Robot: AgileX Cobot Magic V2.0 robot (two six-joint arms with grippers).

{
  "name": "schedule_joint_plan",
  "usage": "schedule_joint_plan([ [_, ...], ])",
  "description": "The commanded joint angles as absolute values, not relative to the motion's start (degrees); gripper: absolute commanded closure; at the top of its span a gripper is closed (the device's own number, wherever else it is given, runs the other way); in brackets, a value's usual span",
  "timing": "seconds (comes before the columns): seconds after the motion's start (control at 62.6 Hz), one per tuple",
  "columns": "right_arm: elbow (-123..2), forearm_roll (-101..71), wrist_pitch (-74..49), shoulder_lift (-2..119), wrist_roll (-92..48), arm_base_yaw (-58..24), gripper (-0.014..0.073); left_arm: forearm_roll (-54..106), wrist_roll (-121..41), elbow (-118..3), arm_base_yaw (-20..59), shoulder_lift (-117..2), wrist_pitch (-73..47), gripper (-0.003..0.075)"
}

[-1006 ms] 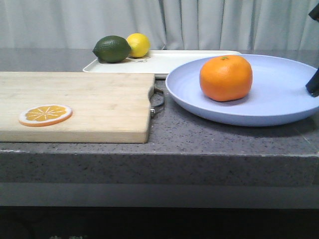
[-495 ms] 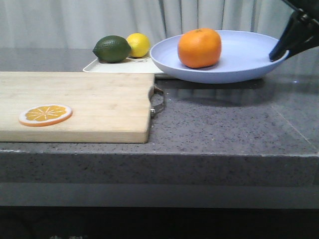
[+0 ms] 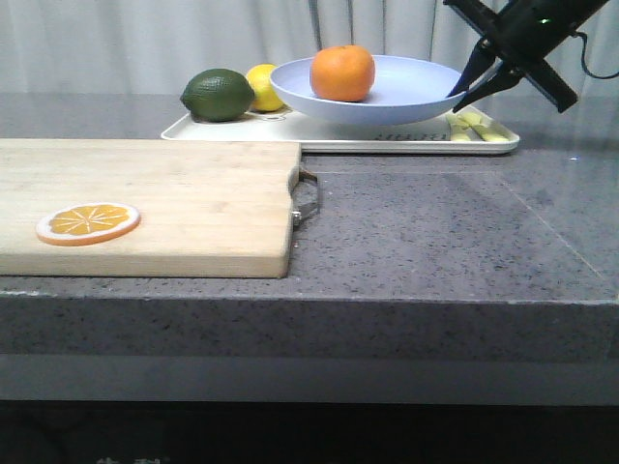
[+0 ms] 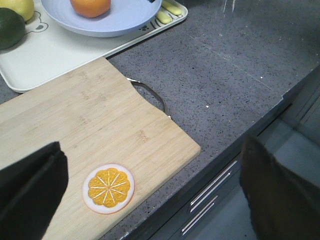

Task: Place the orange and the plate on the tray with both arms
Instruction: 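Lift the plate with the orange and lower it onto the white tray, then open the right gripper and withdraw it from the plate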

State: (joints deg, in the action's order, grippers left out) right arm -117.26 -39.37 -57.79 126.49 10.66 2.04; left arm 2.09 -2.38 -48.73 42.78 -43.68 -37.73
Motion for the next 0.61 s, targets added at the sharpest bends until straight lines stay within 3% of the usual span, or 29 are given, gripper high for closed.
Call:
schedule_joint_plan([
  [0.0, -122.23, -43.84, -56.94, 124.18, 11.23, 1.55, 0.0598, 2.56, -1.72, -50.29, 42.62, -43.38, -33.48, 0.0047],
  [0.287, -122.7, -44.11, -55.9, 124.46, 11.23, 1.25, 0.0233, 2.56, -1.72, -50.29, 42.62, -43.38, -33.48, 0.0046],
  [0.367, -122.7, -44.11, -55.84, 124.12, 11.17, 1.25, 0.0198, 2.56, -1.72, -50.29, 42.62, -43.38, -33.48, 0.0046],
  [0.591, -122.75, -39.53, -55.77, 119.76, 5.95, 1.19, 0.02, 2.32, -1.72, -50.29, 42.62, -43.38, -32.61, 0.0047],
])
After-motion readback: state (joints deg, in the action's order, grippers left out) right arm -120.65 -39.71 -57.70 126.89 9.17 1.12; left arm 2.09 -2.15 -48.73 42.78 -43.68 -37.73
